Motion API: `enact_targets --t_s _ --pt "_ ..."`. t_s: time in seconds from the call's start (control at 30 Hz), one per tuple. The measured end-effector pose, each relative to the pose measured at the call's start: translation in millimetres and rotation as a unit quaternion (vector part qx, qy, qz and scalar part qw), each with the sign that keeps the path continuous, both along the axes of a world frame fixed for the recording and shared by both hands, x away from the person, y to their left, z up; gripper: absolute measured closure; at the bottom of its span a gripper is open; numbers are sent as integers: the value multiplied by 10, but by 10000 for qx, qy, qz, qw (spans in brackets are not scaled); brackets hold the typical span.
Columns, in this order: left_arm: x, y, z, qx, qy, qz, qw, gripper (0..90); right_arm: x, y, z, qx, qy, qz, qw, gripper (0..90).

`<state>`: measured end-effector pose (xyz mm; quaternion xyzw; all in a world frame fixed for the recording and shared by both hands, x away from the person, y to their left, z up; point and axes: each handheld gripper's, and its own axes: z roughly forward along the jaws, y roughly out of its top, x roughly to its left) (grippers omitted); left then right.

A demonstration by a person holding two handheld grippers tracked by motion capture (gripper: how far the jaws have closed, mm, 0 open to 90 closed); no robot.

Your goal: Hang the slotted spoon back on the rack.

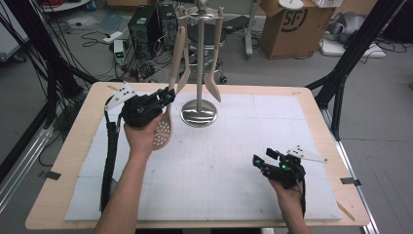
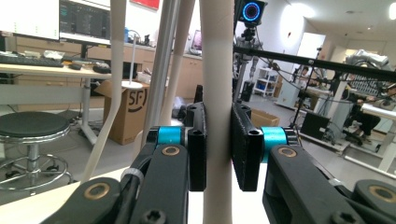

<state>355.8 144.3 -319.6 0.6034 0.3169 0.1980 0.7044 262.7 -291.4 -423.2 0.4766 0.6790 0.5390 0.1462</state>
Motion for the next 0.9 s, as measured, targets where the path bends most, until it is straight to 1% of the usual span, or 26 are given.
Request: enact_targets --t_s 0.07,0.1,0.17,0.2,0.3,0.37,0.4,0.43,0.47,0.53,0.67,0.7,0.77,0.83,0.9 --pt "23 -28 36 78 22 8 10000 782 -1 -8 -1 -7 -53 -3 10000 282" --pt "32 -40 60 117 1 -19 9999 782 -1 -8 0 0 -56 -7 10000 282" --pt "35 -76 104 115 -78 -36 9999 782 -2 -10 0 26 -16 -8 10000 281" --pt "39 -100 133 156 -94 -37 9998 782 4 -10 -2 19 -16 -25 10000 282" --pt "54 -179 215 391 -164 23 9991 782 19 -4 -16 13 7 -27 10000 282" --pt "61 -208 244 447 -202 62 9988 782 19 0 -20 6 19 -4 10000 282" --pt "69 -219 252 426 -182 56 9989 782 20 -1 -21 0 -3 1 10000 282" --pt "75 -225 253 419 -152 52 9990 782 14 0 -17 22 27 5 10000 281" --pt "77 -231 253 428 -138 67 9990 782 17 -4 -18 11 -12 6 10000 282" --pt "82 -247 254 511 -132 93 9986 782 18 -7 -17 41 7 -1 10000 282" --pt "79 -269 263 540 -142 114 9984 782 16 -18 -17 36 -2 -9 10000 282" --pt "78 -275 269 520 -133 117 9985 782 15 -18 -16 37 1 -12 10000 282" --pt "76 -274 282 516 -169 142 9984 782 17 -19 -16 43 -13 -11 10000 282" --pt "82 -231 295 353 -158 130 9992 782 12 -18 -12 59 -5 -13 10000 281" --pt "97 -164 306 269 -149 185 9994 782 9 -23 -10 61 -11 -11 10000 282"
